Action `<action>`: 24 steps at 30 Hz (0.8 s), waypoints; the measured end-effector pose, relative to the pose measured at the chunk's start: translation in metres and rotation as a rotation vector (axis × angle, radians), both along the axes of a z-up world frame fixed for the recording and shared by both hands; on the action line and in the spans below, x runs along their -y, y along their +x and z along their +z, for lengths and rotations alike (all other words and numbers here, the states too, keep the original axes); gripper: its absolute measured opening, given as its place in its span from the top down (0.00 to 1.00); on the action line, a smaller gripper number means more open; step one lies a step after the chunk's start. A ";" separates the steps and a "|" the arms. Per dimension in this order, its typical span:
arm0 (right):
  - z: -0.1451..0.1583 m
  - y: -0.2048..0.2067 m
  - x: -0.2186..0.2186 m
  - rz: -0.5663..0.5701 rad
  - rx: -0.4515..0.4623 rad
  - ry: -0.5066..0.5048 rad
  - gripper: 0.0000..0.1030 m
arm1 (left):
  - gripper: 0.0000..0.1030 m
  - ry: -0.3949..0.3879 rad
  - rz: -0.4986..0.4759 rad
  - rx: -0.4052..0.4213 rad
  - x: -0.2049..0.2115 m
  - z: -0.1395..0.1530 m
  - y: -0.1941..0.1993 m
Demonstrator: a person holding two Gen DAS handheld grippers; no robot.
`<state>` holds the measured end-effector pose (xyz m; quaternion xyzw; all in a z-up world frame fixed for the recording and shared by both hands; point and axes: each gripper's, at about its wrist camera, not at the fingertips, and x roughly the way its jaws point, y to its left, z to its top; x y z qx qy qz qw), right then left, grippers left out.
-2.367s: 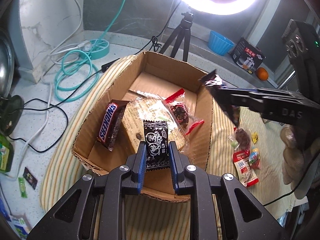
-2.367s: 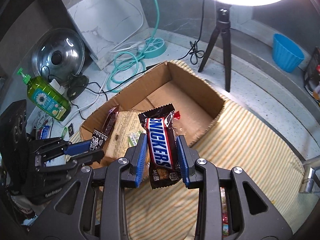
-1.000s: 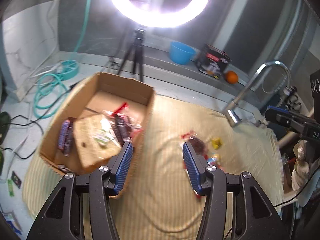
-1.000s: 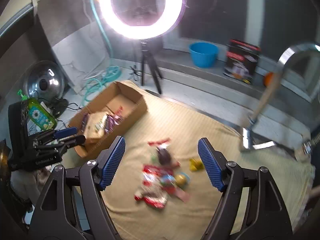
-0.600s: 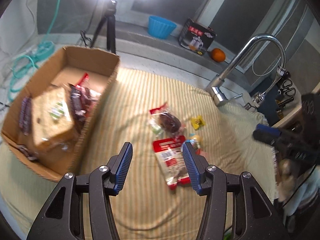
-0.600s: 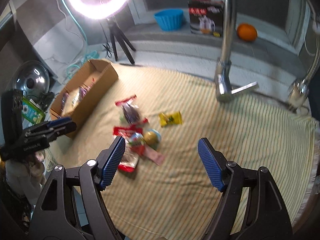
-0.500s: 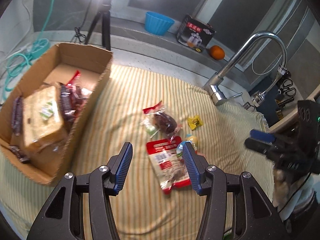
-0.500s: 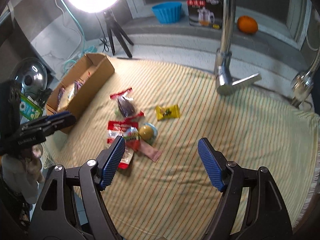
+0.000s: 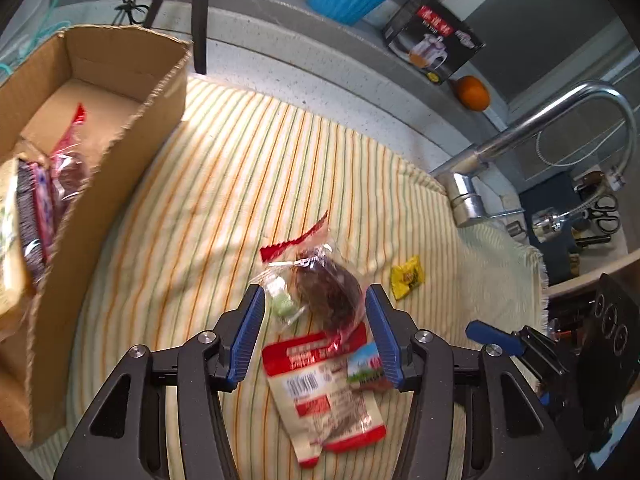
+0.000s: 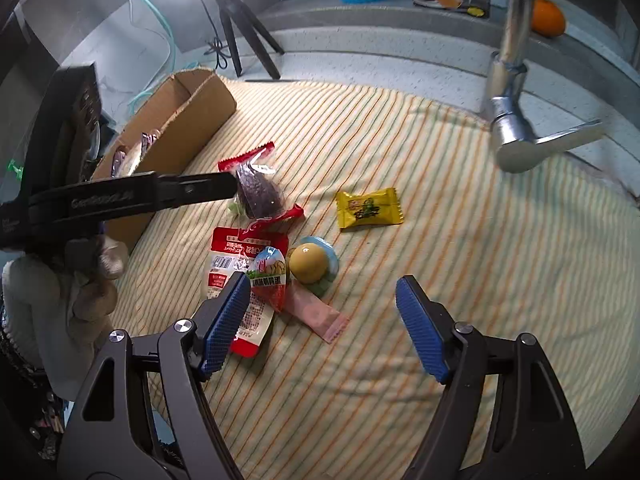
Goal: Organize snacks
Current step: 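Grasp the clear bag of dried fruit with the left tool while the right tool grasps the egg-shaped candy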
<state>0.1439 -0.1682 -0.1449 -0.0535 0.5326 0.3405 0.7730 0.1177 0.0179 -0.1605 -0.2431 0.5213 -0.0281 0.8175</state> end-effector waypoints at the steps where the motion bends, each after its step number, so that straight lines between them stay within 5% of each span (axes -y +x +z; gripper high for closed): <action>1: -0.004 0.001 -0.003 0.006 -0.006 -0.003 0.25 | 0.50 0.007 -0.006 -0.010 0.002 -0.003 0.003; 9: -0.025 0.010 -0.018 0.012 -0.060 -0.007 0.25 | 0.50 0.066 -0.039 -0.019 0.015 -0.006 0.017; 15: -0.036 0.021 -0.016 -0.020 -0.156 0.043 0.37 | 0.54 0.110 -0.059 -0.008 0.020 -0.007 0.020; 24: -0.038 0.027 -0.025 -0.031 -0.169 0.014 0.46 | 0.61 0.110 -0.073 0.017 0.025 -0.007 0.022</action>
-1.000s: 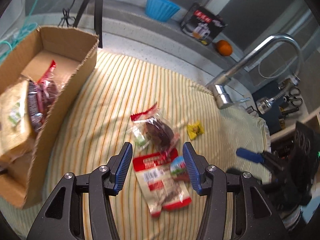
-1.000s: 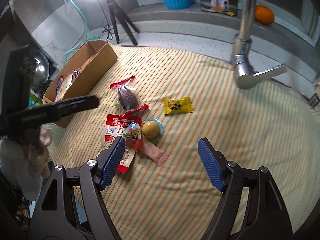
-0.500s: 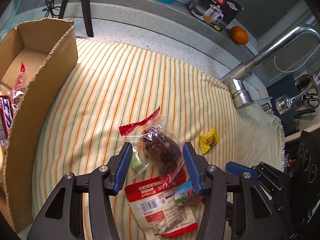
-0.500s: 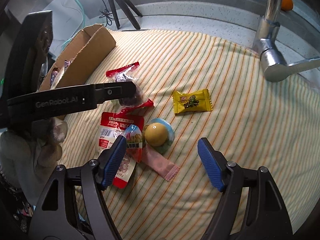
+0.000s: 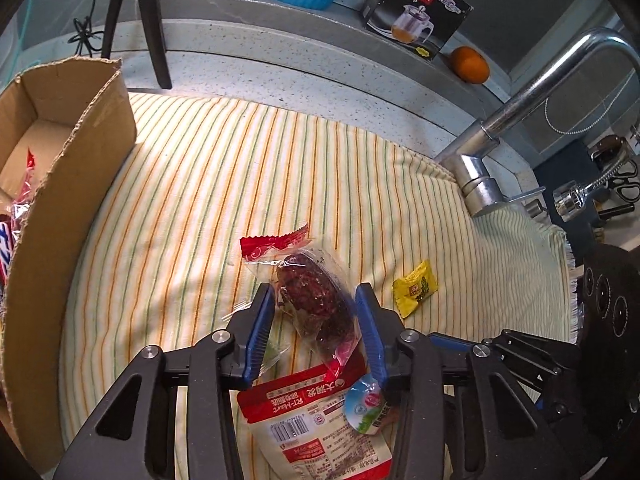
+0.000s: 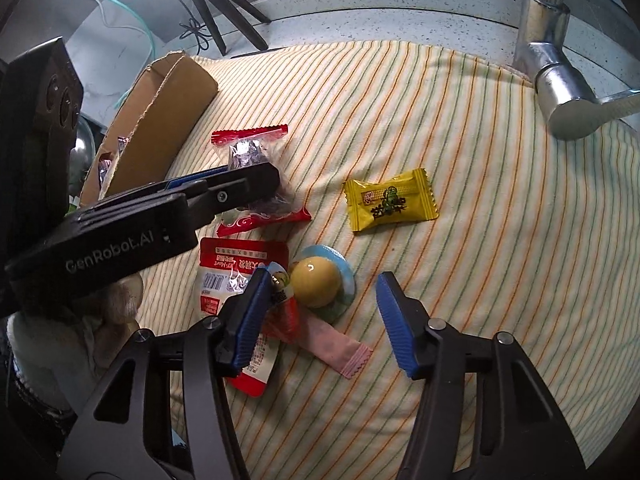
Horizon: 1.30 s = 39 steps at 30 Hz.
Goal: Organize snacks
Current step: 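Grasp the clear bag of dried fruit with the left tool while the right tool grasps the egg-shaped candy, then carry both snacks into the box and open both tools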
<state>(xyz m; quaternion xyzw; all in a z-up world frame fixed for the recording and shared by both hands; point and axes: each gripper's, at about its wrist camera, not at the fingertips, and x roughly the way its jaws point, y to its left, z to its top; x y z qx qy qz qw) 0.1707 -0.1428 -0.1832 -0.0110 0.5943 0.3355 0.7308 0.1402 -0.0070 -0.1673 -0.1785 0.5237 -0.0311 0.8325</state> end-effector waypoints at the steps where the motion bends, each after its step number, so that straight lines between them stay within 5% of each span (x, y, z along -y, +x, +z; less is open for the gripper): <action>1: -0.001 0.002 -0.002 -0.008 -0.009 0.005 0.48 | 0.61 -0.002 0.000 0.001 -0.001 0.000 -0.001; 6: -0.011 0.017 0.016 -0.123 -0.161 0.128 0.63 | 0.62 -0.010 0.000 0.006 -0.002 0.000 -0.002; 18: 0.001 -0.010 -0.023 0.042 0.079 -0.098 0.60 | 0.63 -0.052 0.014 0.011 -0.010 -0.001 -0.004; 22: 0.002 -0.014 -0.034 0.086 0.140 -0.165 0.66 | 0.66 -0.053 0.015 0.016 -0.010 0.000 -0.007; 39: 0.017 -0.005 0.020 -0.060 0.075 -0.022 0.73 | 0.70 -0.064 0.036 0.049 -0.026 0.015 -0.029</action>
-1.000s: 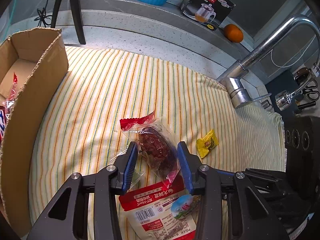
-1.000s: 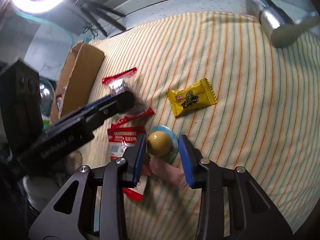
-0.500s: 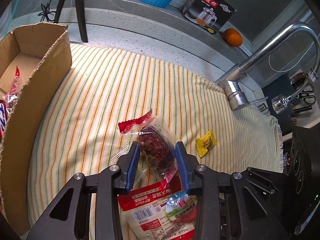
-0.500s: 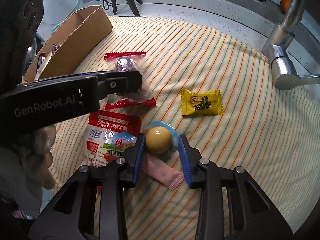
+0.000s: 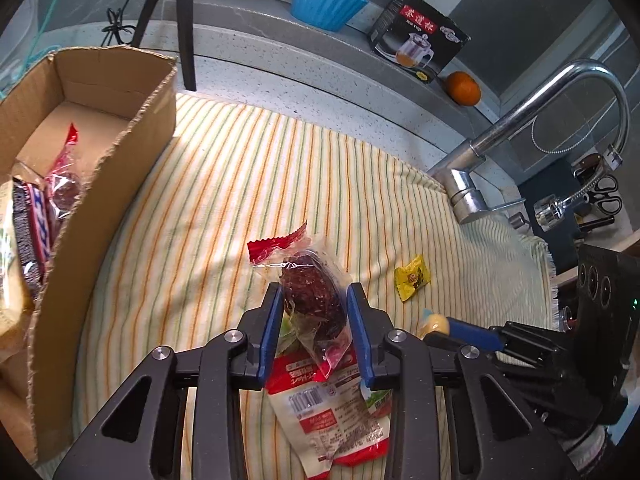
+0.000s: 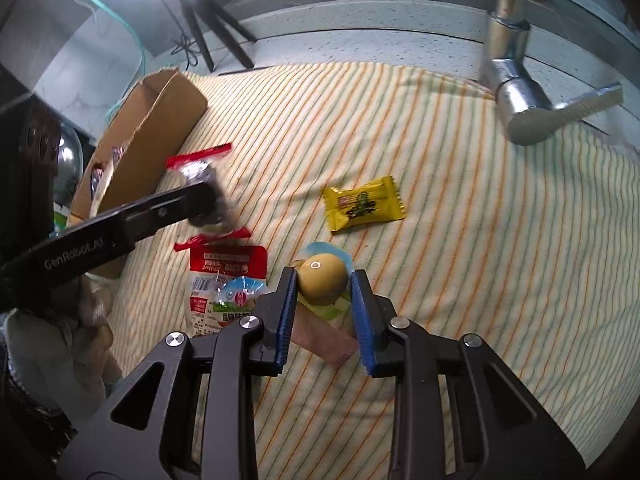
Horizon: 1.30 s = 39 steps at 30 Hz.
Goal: Organize snacks
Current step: 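Carry both snacks into the box and open both tools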
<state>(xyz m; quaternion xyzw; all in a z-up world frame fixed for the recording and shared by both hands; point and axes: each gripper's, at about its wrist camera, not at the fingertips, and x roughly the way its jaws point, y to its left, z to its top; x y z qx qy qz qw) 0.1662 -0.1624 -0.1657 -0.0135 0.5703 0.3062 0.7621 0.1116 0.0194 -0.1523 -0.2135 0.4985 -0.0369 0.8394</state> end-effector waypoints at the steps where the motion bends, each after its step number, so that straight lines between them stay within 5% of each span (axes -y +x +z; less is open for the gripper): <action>1: 0.001 0.001 0.003 -0.008 -0.002 0.006 0.73 | 0.70 0.006 -0.001 0.004 0.000 0.001 -0.001; 15: 0.012 0.008 0.026 -0.098 -0.069 0.132 0.73 | 0.71 -0.003 0.002 0.037 -0.005 0.014 -0.014; 39: 0.085 0.002 -0.022 -0.002 0.078 0.174 0.73 | 0.71 0.118 0.019 0.202 -0.037 0.084 -0.067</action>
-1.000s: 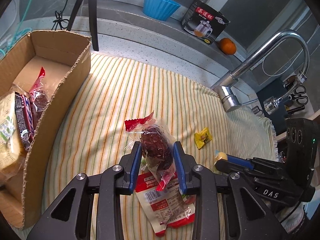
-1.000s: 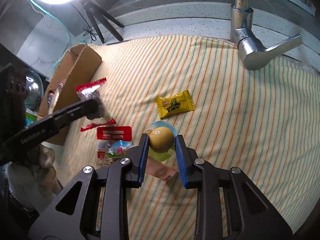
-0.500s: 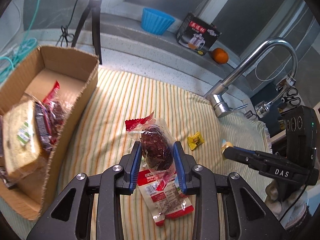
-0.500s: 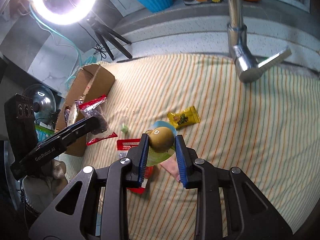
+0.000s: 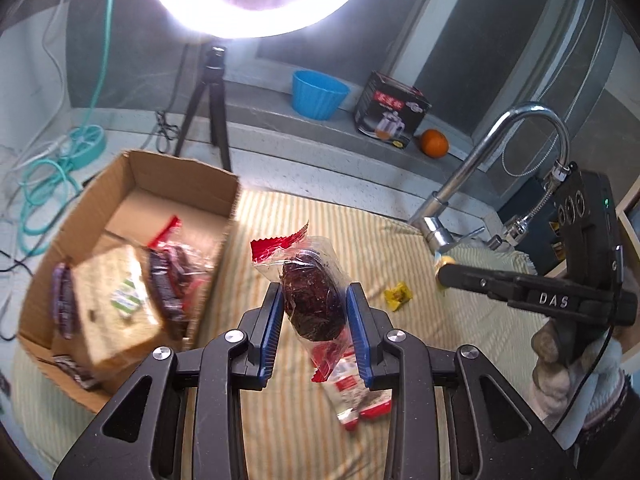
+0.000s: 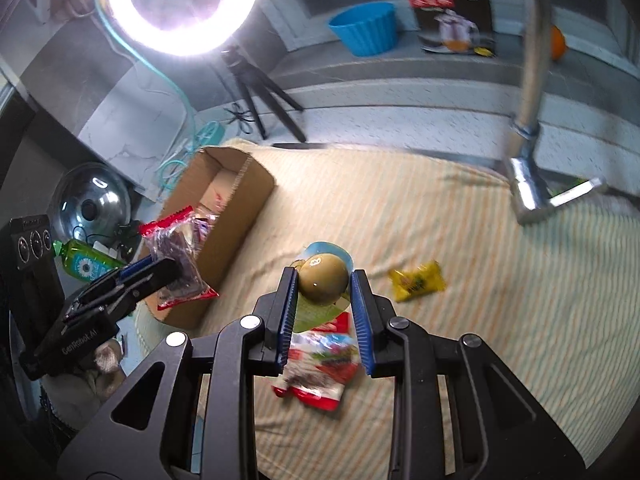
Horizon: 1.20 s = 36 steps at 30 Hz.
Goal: Organize snacks
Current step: 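Carry both snacks into the box and open both tools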
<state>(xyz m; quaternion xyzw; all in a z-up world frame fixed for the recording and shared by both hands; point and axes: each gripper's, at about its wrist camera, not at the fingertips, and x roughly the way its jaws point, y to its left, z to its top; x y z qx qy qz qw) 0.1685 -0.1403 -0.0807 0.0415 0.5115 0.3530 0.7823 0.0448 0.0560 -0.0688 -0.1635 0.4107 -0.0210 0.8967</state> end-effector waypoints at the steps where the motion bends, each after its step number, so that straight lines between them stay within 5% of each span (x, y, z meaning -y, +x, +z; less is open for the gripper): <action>1: 0.003 -0.001 -0.009 0.014 0.006 0.003 0.73 | 0.71 0.002 0.007 -0.001 -0.004 0.000 -0.001; 26: -0.003 -0.019 -0.202 0.298 0.056 -0.064 0.72 | 0.70 -0.043 0.224 -0.104 -0.123 -0.034 -0.039; 29: -0.004 -0.022 -0.210 0.321 0.064 -0.067 0.67 | 0.68 -0.046 0.230 -0.119 -0.126 -0.035 -0.037; 31: -0.003 -0.023 -0.211 0.320 0.084 -0.073 0.41 | 0.67 -0.051 0.236 -0.111 -0.129 -0.034 -0.038; 33: 0.001 -0.023 -0.208 0.313 0.095 -0.054 0.31 | 0.56 -0.054 0.251 -0.118 -0.130 -0.032 -0.039; 36: 0.006 -0.022 -0.199 0.300 0.107 -0.049 0.30 | 0.50 -0.049 0.259 -0.110 -0.130 -0.029 -0.039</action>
